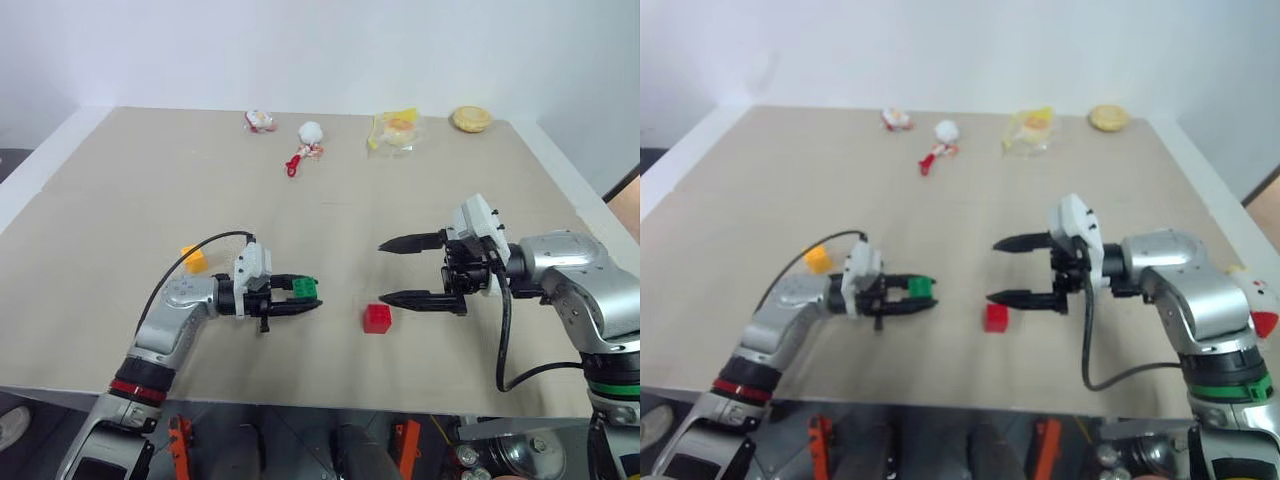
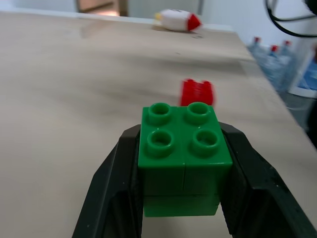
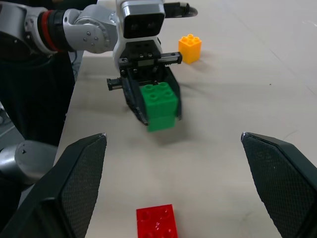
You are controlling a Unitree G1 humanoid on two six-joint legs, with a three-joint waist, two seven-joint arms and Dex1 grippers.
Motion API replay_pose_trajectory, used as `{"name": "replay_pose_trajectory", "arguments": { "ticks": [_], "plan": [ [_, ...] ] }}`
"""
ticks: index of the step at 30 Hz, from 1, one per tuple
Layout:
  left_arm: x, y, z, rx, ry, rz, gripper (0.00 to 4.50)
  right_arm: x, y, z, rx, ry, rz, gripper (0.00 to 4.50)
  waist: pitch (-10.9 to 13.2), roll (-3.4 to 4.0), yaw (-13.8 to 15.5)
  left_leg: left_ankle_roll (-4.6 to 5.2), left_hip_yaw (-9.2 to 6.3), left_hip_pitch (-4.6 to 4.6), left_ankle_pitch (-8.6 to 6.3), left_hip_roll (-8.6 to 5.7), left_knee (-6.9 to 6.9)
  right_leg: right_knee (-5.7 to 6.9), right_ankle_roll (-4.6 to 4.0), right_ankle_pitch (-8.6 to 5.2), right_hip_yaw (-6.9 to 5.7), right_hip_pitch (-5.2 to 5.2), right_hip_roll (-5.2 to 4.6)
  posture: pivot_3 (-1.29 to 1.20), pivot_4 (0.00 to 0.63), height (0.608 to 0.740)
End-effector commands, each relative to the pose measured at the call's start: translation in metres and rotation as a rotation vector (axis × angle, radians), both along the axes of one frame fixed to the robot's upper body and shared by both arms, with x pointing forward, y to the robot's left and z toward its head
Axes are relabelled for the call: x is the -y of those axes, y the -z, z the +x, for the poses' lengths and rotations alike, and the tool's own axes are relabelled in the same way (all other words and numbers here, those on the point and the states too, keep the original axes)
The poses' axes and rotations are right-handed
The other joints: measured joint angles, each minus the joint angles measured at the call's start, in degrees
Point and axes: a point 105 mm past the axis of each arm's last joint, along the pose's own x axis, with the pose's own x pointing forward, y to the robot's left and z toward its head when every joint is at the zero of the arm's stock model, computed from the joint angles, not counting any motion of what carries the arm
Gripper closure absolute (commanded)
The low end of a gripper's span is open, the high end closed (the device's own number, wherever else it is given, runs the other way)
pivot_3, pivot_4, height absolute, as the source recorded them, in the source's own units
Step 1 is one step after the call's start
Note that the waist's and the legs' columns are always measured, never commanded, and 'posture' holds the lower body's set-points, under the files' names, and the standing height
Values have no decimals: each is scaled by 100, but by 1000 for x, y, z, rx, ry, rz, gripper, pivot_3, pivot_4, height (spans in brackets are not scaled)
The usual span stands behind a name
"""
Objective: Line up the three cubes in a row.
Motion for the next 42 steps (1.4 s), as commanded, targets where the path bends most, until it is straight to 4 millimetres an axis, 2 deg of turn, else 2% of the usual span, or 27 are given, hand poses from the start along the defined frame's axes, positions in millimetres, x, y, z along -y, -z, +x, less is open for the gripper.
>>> {"name": "replay_pose_trajectory", "arguments": {
  "ticks": [1,6,11,26,27,33,37,39,42],
  "plan": [
    [11,-3,-2,48,62,8,3145,1,-8,-9,38,-7,-7,0,0,0,2,0,1,-2,0,0,1,0,1,1,0,-1,-1,0,150,740],
    [21,6,-4,49,98,33,3145,2,-7,-11,35,9,-14,0,0,0,-3,0,-1,-4,0,-1,-6,0,4,-2,0,-6,1,0,150,740],
    [23,16,-2,37,94,68,3145,3,-7,-12,36,16,-16,0,0,0,-3,1,-4,-3,-1,2,-11,0,4,-2,0,-8,7,0,150,740],
    [25,22,4,29,77,103,3145,4,-6,-11,31,22,-21,0,0,0,0,1,-3,-4,-1,1,-7,0,5,-1,0,-6,5,0,150,740],
    [25,21,4,29,77,102,2139,4,-6,-11,30,23,-21,0,0,0,-1,1,-3,-4,-1,1,-7,0,5,-1,1,-6,4,0,150,740],
    [27,18,3,28,84,86,141,5,-6,-10,27,27,-21,0,0,0,0,1,-3,-4,-1,1,-8,1,8,0,0,-6,5,0,150,740],
    [27,9,1,27,94,49,66,5,-6,-10,28,25,-18,0,0,0,0,1,-3,-4,-1,1,-8,0,7,0,0,-6,5,0,150,740],
    [25,-7,2,19,75,-21,66,5,-7,-10,29,24,-13,0,1,-1,-1,1,-4,-4,-1,1,-8,1,6,-1,0,-6,5,0,150,740],
    [17,-43,12,-11,-54,-206,66,4,-13,-12,42,26,21,0,1,-1,-1,1,-4,-6,-1,2,-7,1,15,4,0,-6,5,0,150,740]
  ]
}}
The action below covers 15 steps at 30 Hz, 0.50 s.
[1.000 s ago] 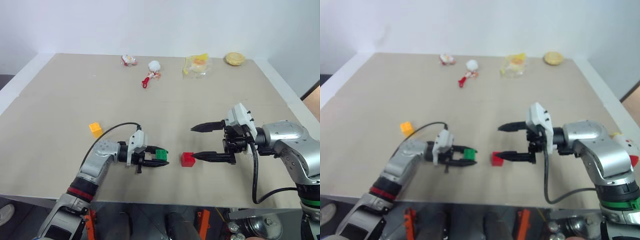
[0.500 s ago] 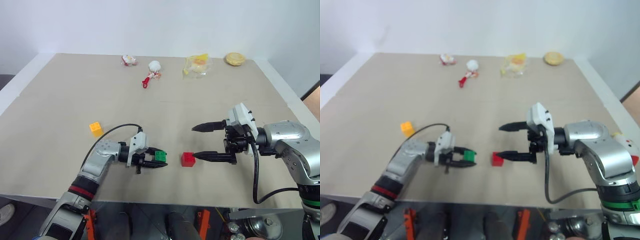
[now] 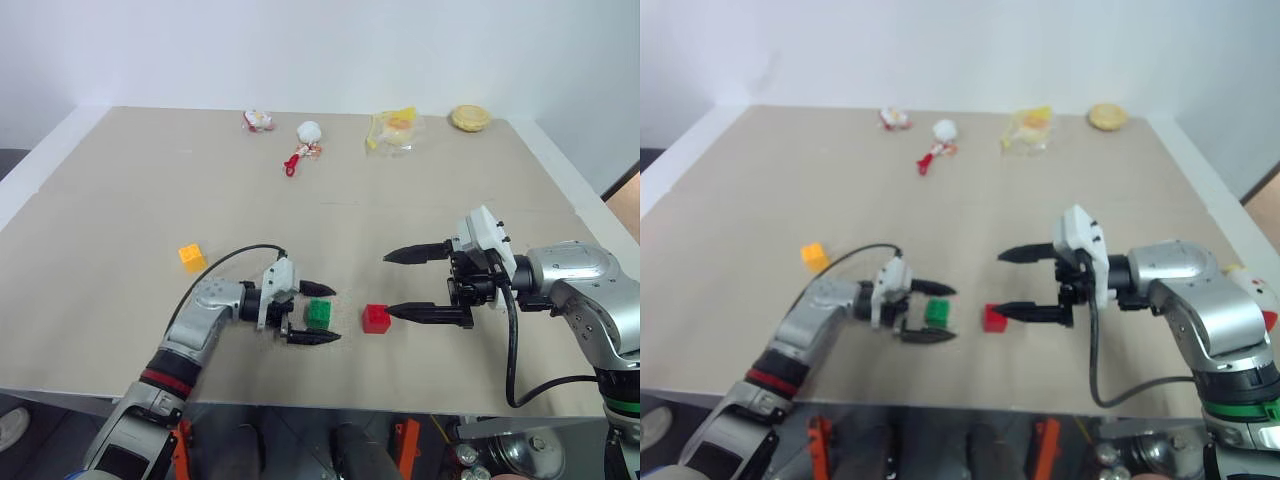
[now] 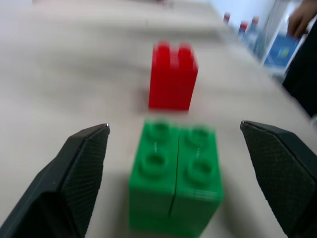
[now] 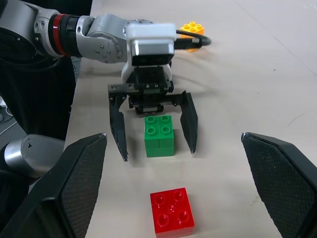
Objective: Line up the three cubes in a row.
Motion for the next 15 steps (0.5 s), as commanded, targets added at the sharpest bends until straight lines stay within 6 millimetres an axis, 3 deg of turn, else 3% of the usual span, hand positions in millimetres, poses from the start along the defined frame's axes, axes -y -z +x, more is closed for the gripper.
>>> {"name": "replay_pose_trajectory", "arguments": {
  "ticks": [1,4,7,12,15],
  "plan": [
    [-15,-62,14,14,-188,-272,66,-1,-20,-3,69,10,64,0,0,0,-1,0,0,0,0,1,0,0,12,7,0,0,0,0,150,740],
    [-41,-92,26,21,-473,-461,66,-6,-33,4,105,53,163,0,0,0,-5,0,-2,3,0,4,0,1,20,11,0,2,2,0,150,740],
    [-79,-101,33,57,-825,-550,66,-15,-39,13,119,83,241,0,0,0,-8,1,-3,13,-1,7,-1,4,21,12,2,9,7,0,150,740],
    [-136,-83,33,91,-1367,-539,66,-31,-37,26,130,61,257,0,1,-7,2,1,-5,17,0,4,8,7,22,16,3,17,10,0,150,740],
    [-154,-66,29,84,-1570,-503,66,-41,-39,33,129,11,262,0,1,-9,0,0,2,18,0,2,18,5,20,21,8,20,7,0,150,740]
  ]
}}
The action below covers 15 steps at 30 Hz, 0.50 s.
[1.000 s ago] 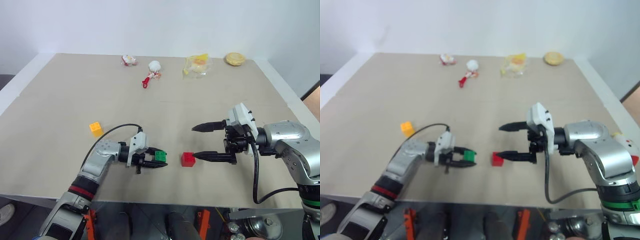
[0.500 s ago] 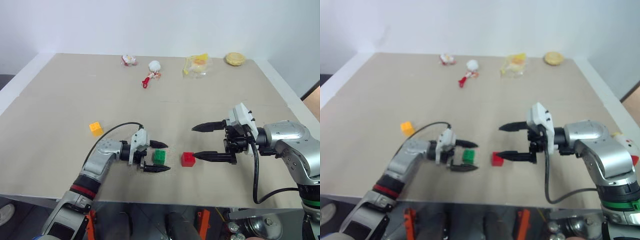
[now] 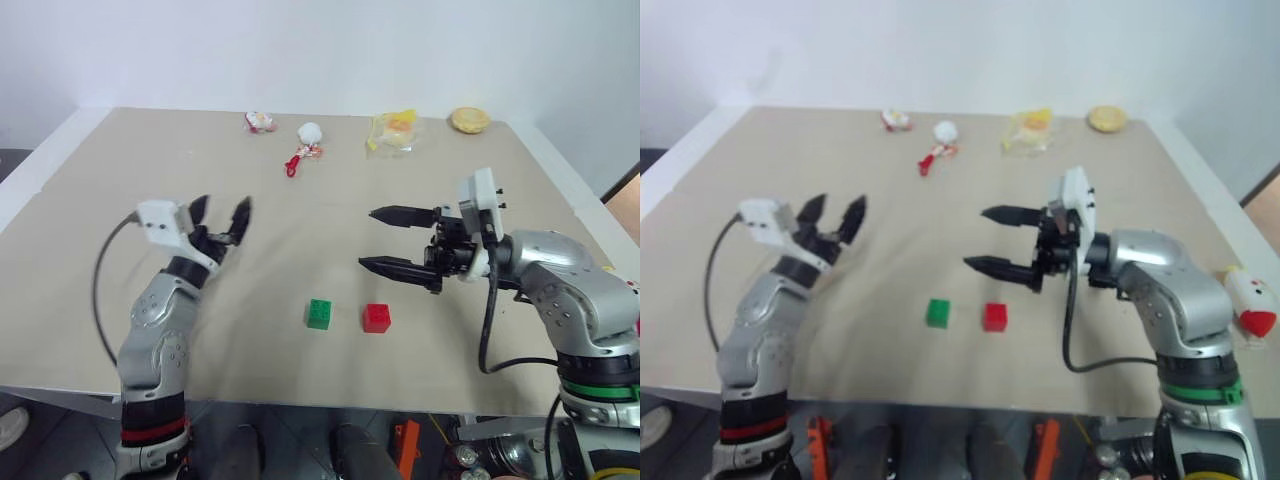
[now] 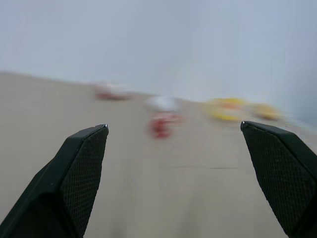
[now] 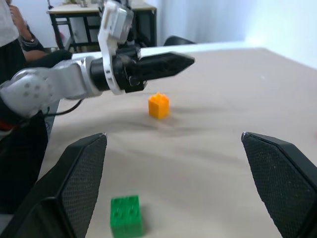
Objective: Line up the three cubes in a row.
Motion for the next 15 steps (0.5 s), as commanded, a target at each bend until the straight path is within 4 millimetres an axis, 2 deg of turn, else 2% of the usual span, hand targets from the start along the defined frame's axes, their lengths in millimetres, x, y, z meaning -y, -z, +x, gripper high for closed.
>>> {"name": "replay_pose_trajectory", "arguments": {
  "ticks": [1,4,8,15],
  "plan": [
    [-19,-2,-8,-4,-204,14,66,-8,-9,7,45,-48,-1,0,3,-5,4,-1,-1,-2,1,-1,2,0,-5,0,0,-1,0,0,150,740],
    [-23,14,-10,-79,-295,15,66,-12,-7,19,44,-87,-22,0,4,-7,10,1,-3,-7,4,0,7,0,-18,-1,-5,-3,1,0,150,740],
    [-24,28,-9,-143,-327,-4,66,-14,-1,30,47,-112,-63,0,3,-10,7,-1,0,-8,5,0,13,-1,-18,0,-4,-3,0,0,150,740],
    [-25,49,5,-234,-370,-11,66,-21,-3,33,66,-152,-82,0,3,-9,4,-1,-5,-14,4,2,-7,0,-3,6,-6,-15,5,0,150,740]
  ]
}}
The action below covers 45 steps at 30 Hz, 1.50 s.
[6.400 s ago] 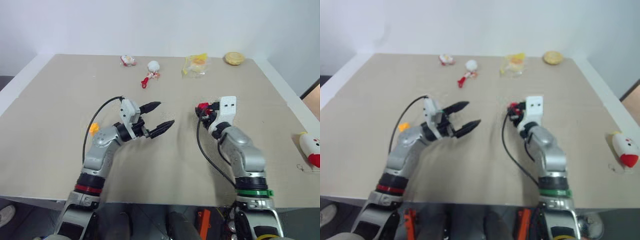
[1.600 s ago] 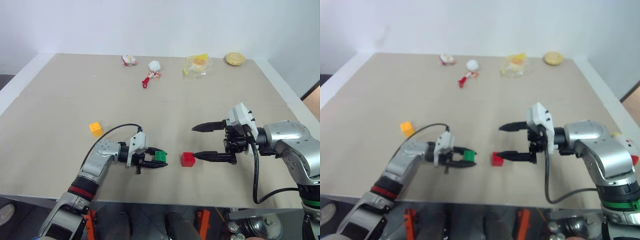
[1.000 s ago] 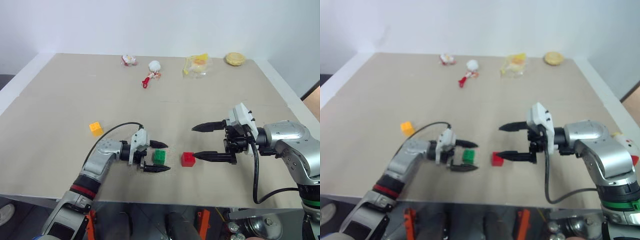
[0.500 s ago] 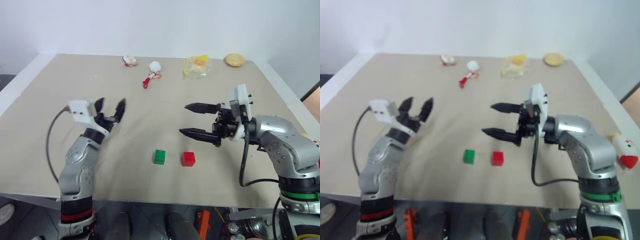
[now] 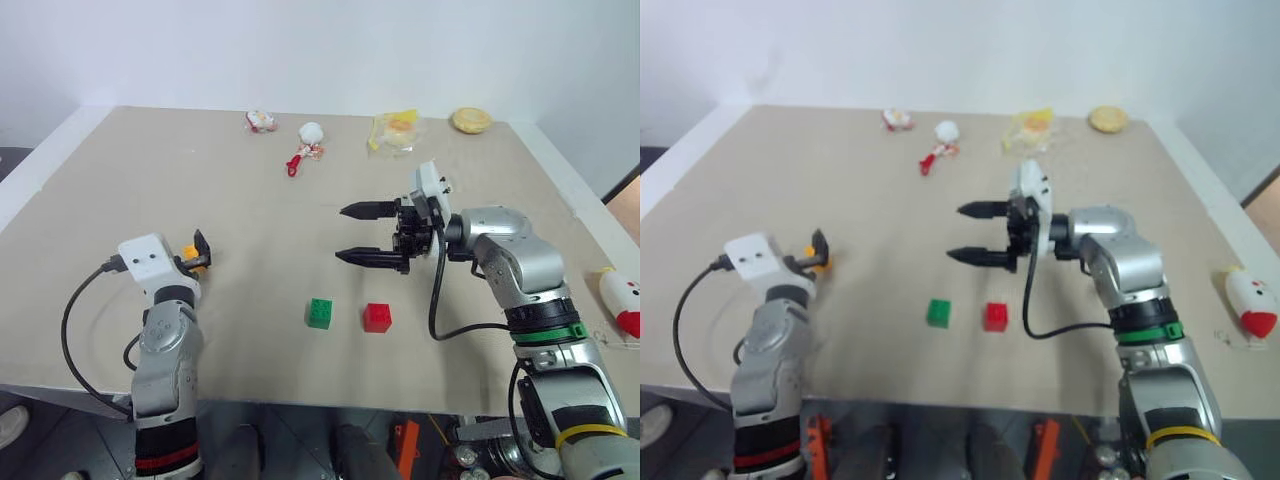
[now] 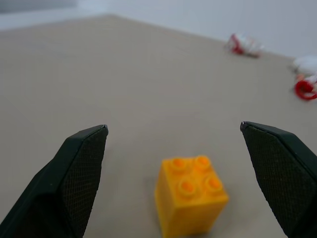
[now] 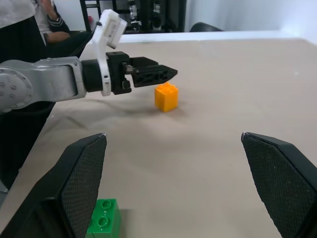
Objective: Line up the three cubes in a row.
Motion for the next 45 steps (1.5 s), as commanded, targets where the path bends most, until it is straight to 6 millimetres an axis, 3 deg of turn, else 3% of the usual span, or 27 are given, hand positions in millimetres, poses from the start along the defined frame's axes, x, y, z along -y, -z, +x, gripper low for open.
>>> {"name": "replay_pose_trajectory", "arguments": {
  "ticks": [1,13,16,23,30,33,38,40,45],
  "plan": [
    [1,0,6,-7,-24,14,66,-3,-17,-2,76,-29,-2,0,0,0,0,0,0,-1,0,0,-1,0,1,-1,0,0,0,0,150,740],
    [11,13,23,-69,14,73,66,-4,-23,-4,99,-31,0,0,0,-1,-1,-2,0,-1,-1,-1,-3,0,2,-3,-1,0,-1,0,150,740],
    [11,13,23,-66,13,76,834,-4,-23,-4,98,-28,5,0,0,-1,-1,-2,-1,-1,-1,-1,-5,0,2,-3,-1,-1,-1,0,150,740],
    [10,12,24,-61,8,82,3147,-3,-28,-6,94,-38,29,0,0,-1,-1,-2,0,-1,-1,-1,-5,0,2,-4,-1,-1,-1,0,150,740],
    [13,10,25,-51,35,84,3127,-3,-29,-9,78,-50,43,0,0,-1,-1,-2,0,-1,-1,-1,-6,0,1,-4,-1,-1,-1,0,150,740],
    [30,-5,29,25,191,87,3127,-2,-27,-14,72,-57,39,0,0,-1,-1,-2,-1,-1,-1,-1,-6,0,1,-4,-1,-2,-1,0,150,740],
    [70,-27,16,162,794,208,3127,9,-18,-41,37,-122,-34,0,0,0,2,-11,-1,-6,-2,-1,-12,-1,-4,-11,-7,-7,-4,0,150,740],
    [79,-27,2,168,1074,262,3127,15,-15,-49,26,-133,-64,0,0,-1,-2,-13,2,-8,-2,-2,-19,-1,-6,-16,-5,-14,-7,0,150,740],
    [81,-14,-23,93,1507,355,3127,24,-10,-58,16,-113,-103,0,0,3,-9,-13,8,-6,-2,6,-39,3,-28,-25,-10,-31,-4,0,150,740]
  ]
}}
